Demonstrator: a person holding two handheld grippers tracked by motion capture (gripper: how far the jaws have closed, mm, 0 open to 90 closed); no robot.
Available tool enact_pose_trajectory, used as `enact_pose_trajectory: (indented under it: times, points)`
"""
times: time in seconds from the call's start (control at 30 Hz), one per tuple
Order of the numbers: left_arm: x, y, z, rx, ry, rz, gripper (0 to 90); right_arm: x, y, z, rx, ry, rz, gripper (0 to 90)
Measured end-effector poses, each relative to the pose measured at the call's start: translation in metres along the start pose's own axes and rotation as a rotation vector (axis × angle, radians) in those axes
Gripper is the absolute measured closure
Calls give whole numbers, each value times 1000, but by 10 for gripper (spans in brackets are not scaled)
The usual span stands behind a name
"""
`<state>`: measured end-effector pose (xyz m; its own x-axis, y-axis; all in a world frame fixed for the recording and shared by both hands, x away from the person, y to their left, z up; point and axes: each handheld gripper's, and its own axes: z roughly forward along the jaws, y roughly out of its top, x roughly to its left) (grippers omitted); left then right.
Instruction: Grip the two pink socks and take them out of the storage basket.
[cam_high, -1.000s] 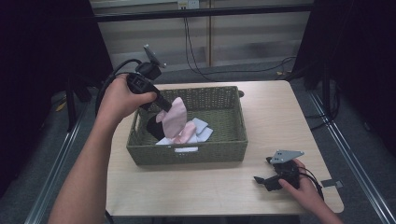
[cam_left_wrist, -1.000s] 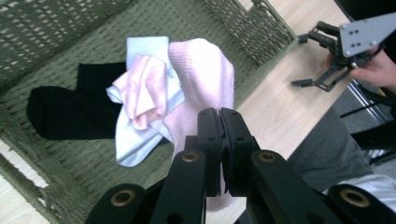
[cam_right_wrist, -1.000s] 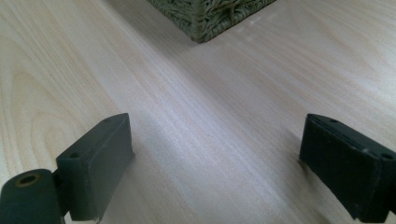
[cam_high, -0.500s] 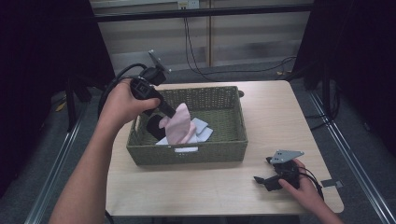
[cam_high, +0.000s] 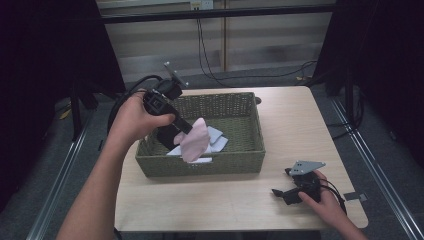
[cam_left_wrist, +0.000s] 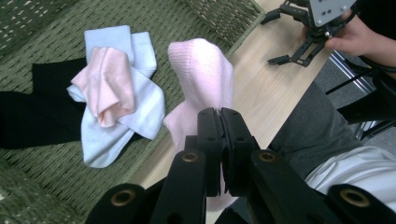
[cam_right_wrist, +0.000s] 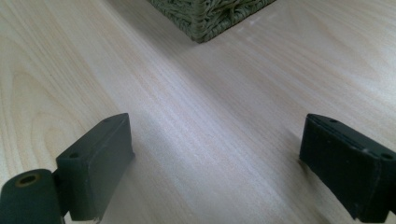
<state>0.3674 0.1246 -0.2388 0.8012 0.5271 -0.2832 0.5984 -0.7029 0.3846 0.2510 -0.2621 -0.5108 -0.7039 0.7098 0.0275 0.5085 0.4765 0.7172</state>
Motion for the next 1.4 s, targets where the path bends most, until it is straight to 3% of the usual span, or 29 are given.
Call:
enact_pose_trajectory:
  times: [0.13, 0.77, 1.0, 1.4]
  points:
    - [-2, -3, 5, 18, -12, 22, 873, 0, 0, 0, 0, 0, 2, 88]
    - [-10, -16, 34, 31, -45, 52, 872, 0, 0, 0, 0, 0, 0, 88]
    - [-10, -21, 51, 50, -19, 47, 871, 0, 0, 0, 2, 1, 4, 88]
    - [-7, -27, 79, 67, -26, 45, 870, 0, 0, 0, 4, 2, 0, 88]
